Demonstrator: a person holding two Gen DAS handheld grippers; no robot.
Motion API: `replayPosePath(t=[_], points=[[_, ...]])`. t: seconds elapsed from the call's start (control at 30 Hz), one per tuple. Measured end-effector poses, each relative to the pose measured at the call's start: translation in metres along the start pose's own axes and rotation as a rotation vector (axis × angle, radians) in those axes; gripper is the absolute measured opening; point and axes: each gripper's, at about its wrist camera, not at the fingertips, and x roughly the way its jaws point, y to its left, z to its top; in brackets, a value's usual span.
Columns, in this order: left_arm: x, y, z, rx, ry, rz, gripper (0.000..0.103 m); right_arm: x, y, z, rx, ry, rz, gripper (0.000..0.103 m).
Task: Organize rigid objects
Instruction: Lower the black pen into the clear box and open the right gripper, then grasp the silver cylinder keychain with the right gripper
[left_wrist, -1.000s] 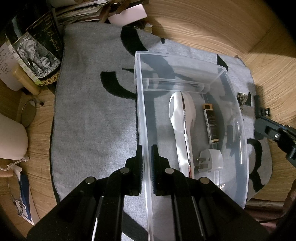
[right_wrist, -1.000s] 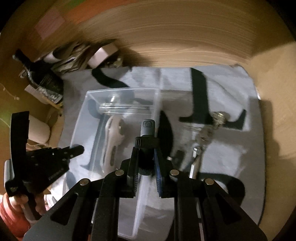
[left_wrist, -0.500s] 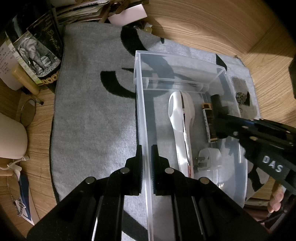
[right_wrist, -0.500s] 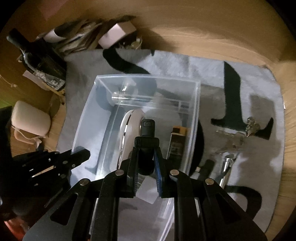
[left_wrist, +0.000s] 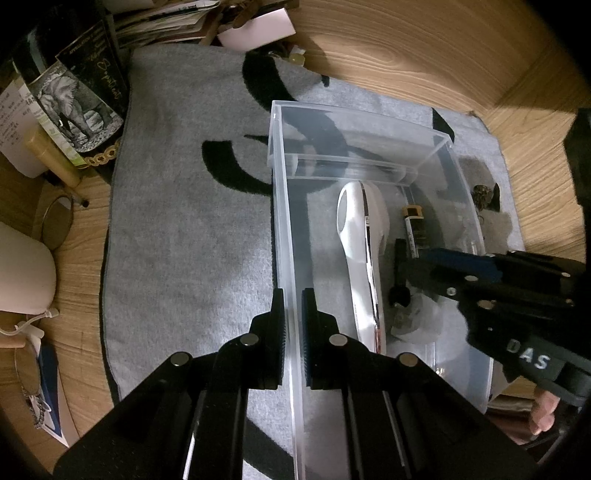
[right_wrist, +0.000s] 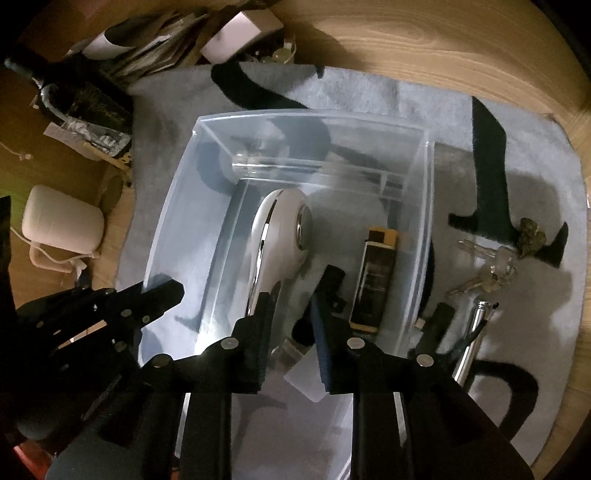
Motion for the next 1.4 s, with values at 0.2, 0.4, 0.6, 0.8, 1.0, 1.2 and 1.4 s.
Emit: replayPosePath(t=[0.2,0.4,0.6,0.8,1.0,1.2,1.4], points=[[0.001,-0.001,0.0,0.004,0.0,0.008,0.006,-0.018,-0.003,-0.002,-0.017,-0.042,-0.02,0.025],[0.001,0.0,0.0,0.004,0.0,0.01,0.006,-0.039,-0.014,-0.007,0.004,-0.081,-0.023,0.032],[0.001,0.0,0.001,0.0,0.0,0.016,0.006,-0.063,-0.039,-0.017,0.05,-0.133,-0.05,0.035],[0.001,-0.001,0.0,-0.011,0.0,0.022,0.006,-0.074,-0.084,-0.029,0.136,-0.143,-0.064,0.037],[0.001,-0.001,0.0,-0.021,0.002,0.028,0.006,-0.069,-0.122,-0.041,0.219,-0.111,-0.093,0.037],[0.002,-0.001,0.001,-0.029,0.004,0.033,0.006,-0.041,-0.135,-0.053,0.242,-0.039,-0.114,0.037],[0.002,-0.001,0.001,-0.037,0.006,0.039,0.006,-0.016,-0.135,-0.056,0.236,0.016,-0.103,0.037]])
